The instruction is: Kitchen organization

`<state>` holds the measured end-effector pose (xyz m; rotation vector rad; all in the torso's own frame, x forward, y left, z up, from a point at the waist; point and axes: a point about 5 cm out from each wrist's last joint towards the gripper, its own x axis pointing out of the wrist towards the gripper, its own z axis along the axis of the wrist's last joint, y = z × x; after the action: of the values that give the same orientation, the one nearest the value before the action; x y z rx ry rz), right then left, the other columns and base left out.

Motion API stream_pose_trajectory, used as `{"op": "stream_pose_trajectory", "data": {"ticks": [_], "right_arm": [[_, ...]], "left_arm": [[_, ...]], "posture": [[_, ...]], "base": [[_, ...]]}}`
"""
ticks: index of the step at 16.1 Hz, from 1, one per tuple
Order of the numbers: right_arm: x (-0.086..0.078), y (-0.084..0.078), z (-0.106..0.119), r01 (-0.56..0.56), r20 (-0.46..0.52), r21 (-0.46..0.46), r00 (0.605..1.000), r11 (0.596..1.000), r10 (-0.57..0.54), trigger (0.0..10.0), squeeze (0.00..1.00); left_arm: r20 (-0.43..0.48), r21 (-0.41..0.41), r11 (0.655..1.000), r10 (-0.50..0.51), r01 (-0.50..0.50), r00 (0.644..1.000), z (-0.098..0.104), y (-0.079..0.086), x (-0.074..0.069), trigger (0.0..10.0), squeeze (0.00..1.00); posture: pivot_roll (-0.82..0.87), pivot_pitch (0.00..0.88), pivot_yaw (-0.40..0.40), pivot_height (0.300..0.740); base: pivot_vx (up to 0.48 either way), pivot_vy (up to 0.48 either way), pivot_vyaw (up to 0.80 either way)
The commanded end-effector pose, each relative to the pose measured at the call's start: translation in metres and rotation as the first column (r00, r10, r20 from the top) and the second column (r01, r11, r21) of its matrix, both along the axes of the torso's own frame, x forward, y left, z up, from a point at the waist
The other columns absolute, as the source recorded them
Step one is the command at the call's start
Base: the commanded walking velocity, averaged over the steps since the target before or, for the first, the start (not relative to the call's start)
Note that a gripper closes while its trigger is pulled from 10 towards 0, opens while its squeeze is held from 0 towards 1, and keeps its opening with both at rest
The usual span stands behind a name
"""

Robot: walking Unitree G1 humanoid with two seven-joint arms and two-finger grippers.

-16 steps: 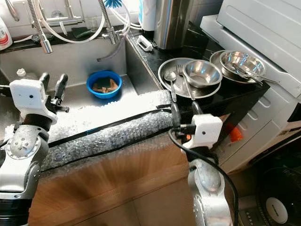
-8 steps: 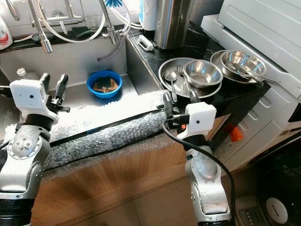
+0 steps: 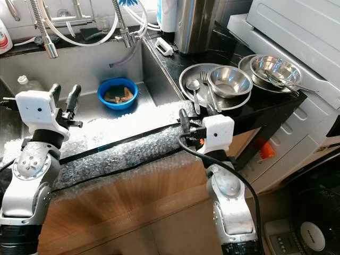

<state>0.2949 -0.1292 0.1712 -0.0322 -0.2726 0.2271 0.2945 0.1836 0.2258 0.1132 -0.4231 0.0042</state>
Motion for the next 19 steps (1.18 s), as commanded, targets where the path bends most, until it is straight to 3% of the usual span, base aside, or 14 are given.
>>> {"op": "stream_pose_trajectory", "data": {"ticks": [1,6,7,8,9,10,11,19], "right_arm": [[0.002,-0.001,-0.002,0.008,-0.017,-0.008,1.000,1.000,-0.008,10.0,0.00],[0.006,-0.006,-0.005,0.059,-0.047,-0.026,0.997,0.998,-0.060,10.0,0.00],[0.007,-0.006,-0.007,0.061,-0.055,-0.033,0.997,0.998,-0.062,2.5,0.00],[0.007,-0.006,-0.007,0.060,-0.056,-0.035,0.997,0.998,-0.062,0.0,0.00],[0.008,-0.006,-0.007,0.060,-0.055,-0.034,0.997,0.998,-0.062,0.0,0.00],[0.008,-0.006,-0.007,0.060,-0.056,-0.034,0.997,0.998,-0.062,4.0,0.00],[0.008,-0.005,-0.007,0.059,-0.058,-0.036,0.996,0.998,-0.061,10.0,0.00],[0.014,-0.005,-0.006,0.063,-0.048,-0.040,0.997,0.997,-0.064,10.0,0.00]], "left_arm": [[-0.006,0.014,1.000,-0.006,0.006,1.000,0.000,-0.003,-0.001,10.0,0.00],[-0.011,0.028,1.000,-0.011,0.011,1.000,-0.001,-0.004,-0.001,10.0,0.00],[-0.010,0.026,1.000,-0.011,0.011,1.000,-0.001,-0.004,-0.001,10.0,0.00],[-0.010,0.026,1.000,-0.011,0.012,1.000,-0.001,-0.004,-0.001,10.0,0.00],[-0.010,0.025,1.000,-0.011,0.012,1.000,-0.001,-0.004,-0.001,10.0,0.00],[-0.009,0.025,1.000,-0.011,0.011,1.000,-0.001,-0.004,-0.001,10.0,0.00],[-0.008,0.024,1.000,-0.011,0.011,1.000,-0.001,-0.004,-0.001,10.0,0.00],[0.002,0.023,1.000,-0.011,0.011,1.000,0.000,-0.005,0.000,10.0,0.00]], "posture": [[0.05,0.149,-0.062,0.740],[0.06,0.149,-0.065,0.740],[0.06,0.148,-0.066,0.740],[0.06,0.147,-0.065,0.740],[0.06,0.147,-0.065,0.740],[0.06,0.143,-0.064,0.740],[0.06,0.141,-0.065,0.740],[0.06,0.122,-0.066,0.740]], "base": [[0.000,0.000,0.00],[0.000,0.000,0.00],[0.000,0.000,0.00],[0.000,0.000,0.00],[0.000,0.000,0.00],[0.000,0.000,0.00],[0.000,0.000,0.00],[0.000,0.000,0.00]]}}
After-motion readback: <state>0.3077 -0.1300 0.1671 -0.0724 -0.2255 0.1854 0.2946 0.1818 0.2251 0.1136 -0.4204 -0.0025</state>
